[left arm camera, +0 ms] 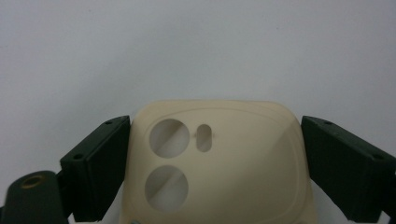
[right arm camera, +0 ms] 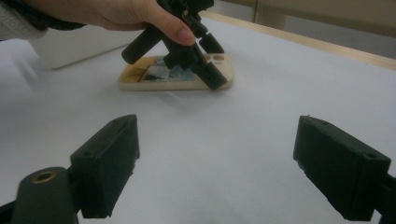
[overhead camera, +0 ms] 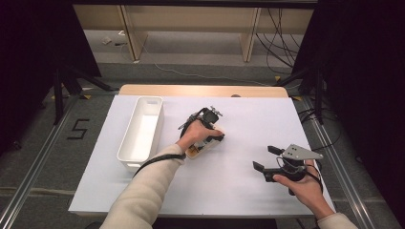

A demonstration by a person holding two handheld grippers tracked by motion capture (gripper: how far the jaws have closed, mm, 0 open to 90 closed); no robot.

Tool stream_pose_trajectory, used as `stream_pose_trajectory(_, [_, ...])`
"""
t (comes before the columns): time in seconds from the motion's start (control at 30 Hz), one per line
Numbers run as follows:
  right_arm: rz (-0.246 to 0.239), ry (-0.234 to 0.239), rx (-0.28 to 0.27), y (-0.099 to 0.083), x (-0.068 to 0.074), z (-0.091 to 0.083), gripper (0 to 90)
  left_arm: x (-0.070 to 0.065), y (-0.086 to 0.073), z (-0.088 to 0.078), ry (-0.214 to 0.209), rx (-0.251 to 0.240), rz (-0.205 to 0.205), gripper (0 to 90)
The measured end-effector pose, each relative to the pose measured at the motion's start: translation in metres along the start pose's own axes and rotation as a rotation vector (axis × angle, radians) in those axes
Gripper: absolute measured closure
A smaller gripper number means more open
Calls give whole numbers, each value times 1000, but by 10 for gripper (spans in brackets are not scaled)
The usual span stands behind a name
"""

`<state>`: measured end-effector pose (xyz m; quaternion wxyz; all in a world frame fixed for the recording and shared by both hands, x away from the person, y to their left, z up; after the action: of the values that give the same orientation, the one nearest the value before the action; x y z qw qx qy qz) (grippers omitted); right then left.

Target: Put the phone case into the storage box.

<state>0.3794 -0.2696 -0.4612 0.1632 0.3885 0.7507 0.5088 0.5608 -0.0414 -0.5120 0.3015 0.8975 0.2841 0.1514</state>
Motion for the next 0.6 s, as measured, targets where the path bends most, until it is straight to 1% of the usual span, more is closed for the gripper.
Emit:
stream_pose_trajectory(0.1, [-1, 0, -1, 0, 0, 0, 154, 2, 2, -5, 9, -26, -22, 112])
stream_pose_trajectory(0.23, [-2, -2, -2, 0, 0, 0, 153, 4, 4, -13, 13, -73, -66, 111])
stream_pose_trajectory(0.4, [-2, -4, -2, 0, 0, -1, 153, 4, 7, -23, 37, -124, -104, 110])
stream_pose_trajectory(0.6, [-1, -4, -4, 0, 0, -1, 153, 4, 11, -36, 66, -174, -129, 110])
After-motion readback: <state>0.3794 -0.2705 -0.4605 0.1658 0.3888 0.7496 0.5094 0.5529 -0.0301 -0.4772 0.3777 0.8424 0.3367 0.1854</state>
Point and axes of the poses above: each handheld gripper's, and its own axes: z roughly forward along the jaws, y roughly out of its top, x roughly to its left, the point moved 4 cm from there along z, roughly forward along the jaws, and after that the axes turned 8 degrees about z, right-handed, at the moved point
